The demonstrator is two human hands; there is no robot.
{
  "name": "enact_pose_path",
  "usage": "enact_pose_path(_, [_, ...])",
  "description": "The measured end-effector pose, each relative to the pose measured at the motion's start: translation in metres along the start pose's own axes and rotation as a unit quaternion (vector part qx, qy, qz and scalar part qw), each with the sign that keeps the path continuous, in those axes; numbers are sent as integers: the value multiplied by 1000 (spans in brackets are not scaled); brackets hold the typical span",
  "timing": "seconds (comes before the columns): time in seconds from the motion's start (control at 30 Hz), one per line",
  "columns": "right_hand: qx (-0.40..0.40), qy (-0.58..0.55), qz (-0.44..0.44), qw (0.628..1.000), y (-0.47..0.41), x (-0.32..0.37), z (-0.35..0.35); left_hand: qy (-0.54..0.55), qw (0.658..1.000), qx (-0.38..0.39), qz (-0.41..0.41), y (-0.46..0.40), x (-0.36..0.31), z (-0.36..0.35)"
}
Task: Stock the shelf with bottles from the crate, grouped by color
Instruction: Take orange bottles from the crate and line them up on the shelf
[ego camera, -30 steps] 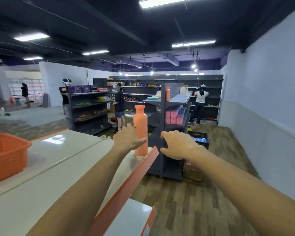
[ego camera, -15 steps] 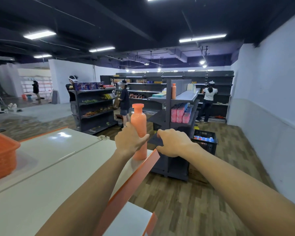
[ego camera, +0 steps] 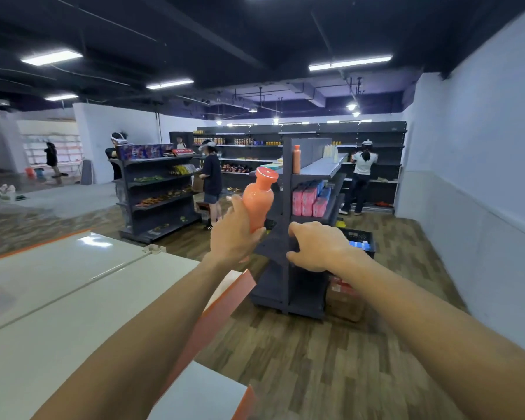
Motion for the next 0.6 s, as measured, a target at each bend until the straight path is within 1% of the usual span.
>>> enact_pose_path(0.07, [-1,4,-31,999,11,-26,5,23,999,34,-19,-1,-31,-8])
enact_pose_path(0.1, [1,1,-49,999,17,-38,6,41,997,58,-15,-1,-44,-14])
enact_pose_path(0.17, [10,-7,-80,997,32,-62,4,91,987,127,19,2,-64,-33])
enact_pose_path(0.27, [32,-20,-109,993,55,-94,-12,180,949,245,82,17,-79,-75])
enact_pose_path(0.33, [56,-22,-122,991,71,-112,-30,206,926,300,105,36,-81,-107])
enact_pose_path(0.43, [71,-46,-140,987,102,-128,-73,229,890,370,133,78,-75,-157])
enact_pose_path(0.5, [86,-75,-152,982,129,-129,-118,224,867,416,159,114,-64,-191])
enact_pose_path(0.6, [151,-111,-168,968,177,-116,-201,199,828,480,212,183,-38,-242])
Point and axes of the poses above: each hand's wrist, its own y-axis away from the middle knuckle, its own z-axis out of the back of the hand, x = y × z, the point moved 4 cm from there along -y, towards the middle knuckle, and after that the axes turned 14 degrees about z, right-handed, at the moved point
